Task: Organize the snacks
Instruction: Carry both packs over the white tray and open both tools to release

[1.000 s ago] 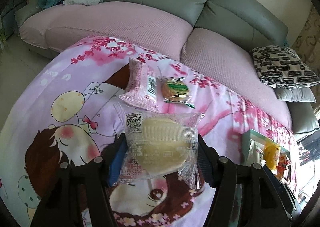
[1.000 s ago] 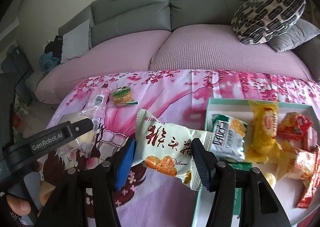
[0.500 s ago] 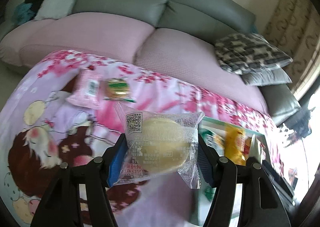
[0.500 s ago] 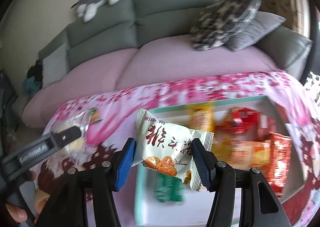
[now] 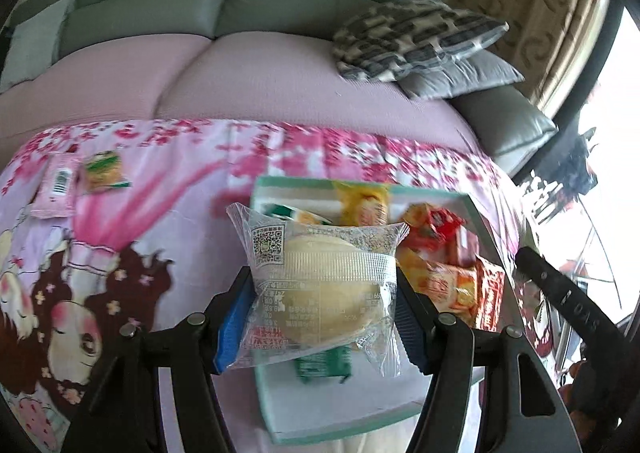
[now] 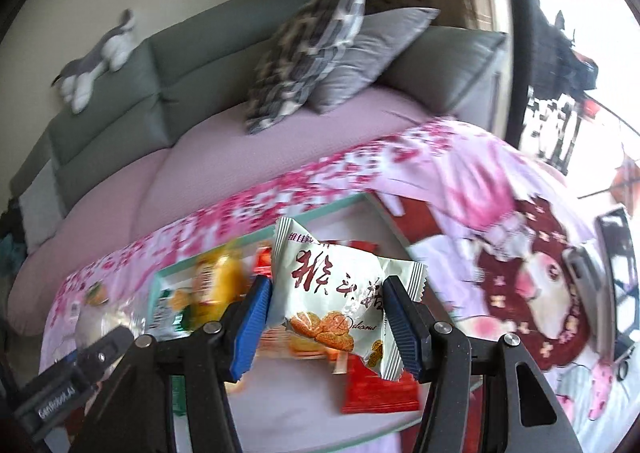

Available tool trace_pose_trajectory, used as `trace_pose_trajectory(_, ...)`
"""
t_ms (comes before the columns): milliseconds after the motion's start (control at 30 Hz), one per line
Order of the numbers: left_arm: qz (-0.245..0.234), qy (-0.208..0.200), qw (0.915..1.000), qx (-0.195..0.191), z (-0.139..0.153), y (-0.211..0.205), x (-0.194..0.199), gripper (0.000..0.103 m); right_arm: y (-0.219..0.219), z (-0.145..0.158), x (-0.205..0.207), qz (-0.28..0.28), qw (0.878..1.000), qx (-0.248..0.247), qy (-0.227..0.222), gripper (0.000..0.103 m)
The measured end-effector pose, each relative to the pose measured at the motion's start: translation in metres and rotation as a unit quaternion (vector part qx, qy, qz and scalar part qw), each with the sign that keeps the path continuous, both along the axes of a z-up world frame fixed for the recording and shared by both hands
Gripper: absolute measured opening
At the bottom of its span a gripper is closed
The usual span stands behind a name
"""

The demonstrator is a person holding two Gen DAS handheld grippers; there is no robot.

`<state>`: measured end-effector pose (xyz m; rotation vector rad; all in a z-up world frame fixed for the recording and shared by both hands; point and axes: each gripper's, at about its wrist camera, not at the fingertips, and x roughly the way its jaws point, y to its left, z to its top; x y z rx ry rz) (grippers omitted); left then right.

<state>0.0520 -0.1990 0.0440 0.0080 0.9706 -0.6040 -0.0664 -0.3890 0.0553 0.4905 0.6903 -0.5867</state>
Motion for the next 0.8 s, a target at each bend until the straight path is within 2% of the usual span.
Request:
trace_pose_trajectory(267,-0.017,-0.004,0.9997,0.017,-0.013,-0.026,-0.011,0.067,-0.022,-0.016,-0.011,-0.009,1.0,0.021,0.008,0.06)
trace_pose_trajectory(467,0.003,-0.005,0.9998,0.017,-0.021,-0.024,-0.005,0.067,-0.019,-0.024,0.004,0.016,1.0,0.019,-0.007,0.06)
trace_pose_trajectory(800,0.022,-0.013,0.9997,0.005,-0.027,-0.022,0.01,0.067,-0.01,-0.039,0.04,0.063,0.998,0.002,-0.002,0.06)
